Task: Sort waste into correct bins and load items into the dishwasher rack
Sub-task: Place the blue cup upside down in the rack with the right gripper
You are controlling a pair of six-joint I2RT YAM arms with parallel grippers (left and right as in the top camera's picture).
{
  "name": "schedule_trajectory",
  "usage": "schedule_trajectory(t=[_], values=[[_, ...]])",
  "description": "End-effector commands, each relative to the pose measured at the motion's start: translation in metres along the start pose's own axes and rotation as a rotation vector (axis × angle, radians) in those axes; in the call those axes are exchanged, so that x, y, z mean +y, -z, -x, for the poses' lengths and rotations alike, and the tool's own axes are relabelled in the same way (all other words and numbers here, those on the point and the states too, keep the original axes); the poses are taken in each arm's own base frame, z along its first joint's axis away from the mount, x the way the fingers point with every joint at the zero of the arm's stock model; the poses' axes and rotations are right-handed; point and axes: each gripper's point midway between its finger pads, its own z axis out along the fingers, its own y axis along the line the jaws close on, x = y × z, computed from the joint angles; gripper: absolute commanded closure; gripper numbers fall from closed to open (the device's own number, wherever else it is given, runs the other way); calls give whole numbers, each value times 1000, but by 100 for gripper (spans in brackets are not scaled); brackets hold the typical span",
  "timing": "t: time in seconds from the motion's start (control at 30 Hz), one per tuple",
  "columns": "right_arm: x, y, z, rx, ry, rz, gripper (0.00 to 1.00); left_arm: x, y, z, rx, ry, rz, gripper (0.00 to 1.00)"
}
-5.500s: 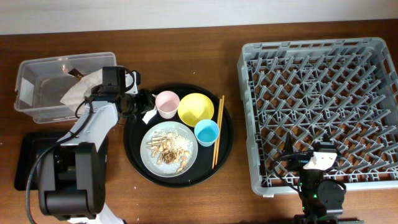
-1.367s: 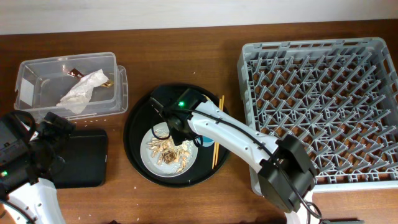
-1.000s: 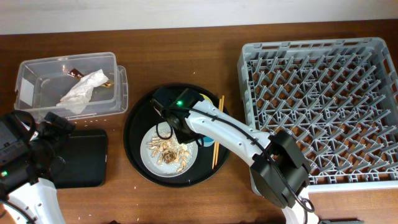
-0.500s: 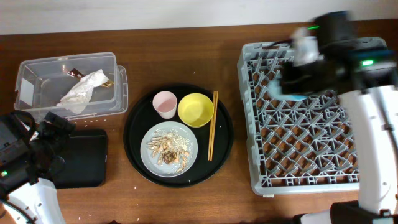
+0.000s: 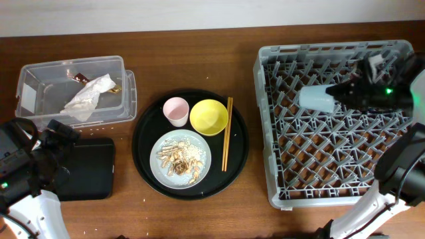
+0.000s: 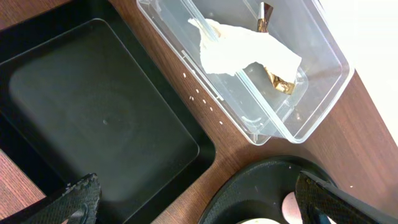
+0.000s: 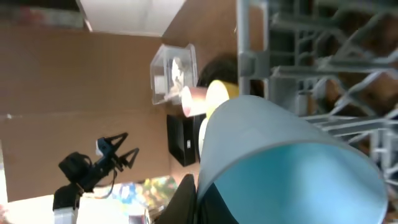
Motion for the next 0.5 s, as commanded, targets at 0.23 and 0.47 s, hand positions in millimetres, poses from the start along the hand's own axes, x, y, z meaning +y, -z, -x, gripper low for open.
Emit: schedule_trajectory(t=[0.23,0.47], values=[[-22,17,9,-72,7,23,96,0,2,2,-11,9,0,1],[-59,3,-10,-67,-70,46,95,0,2,2,-11,9,0,1]])
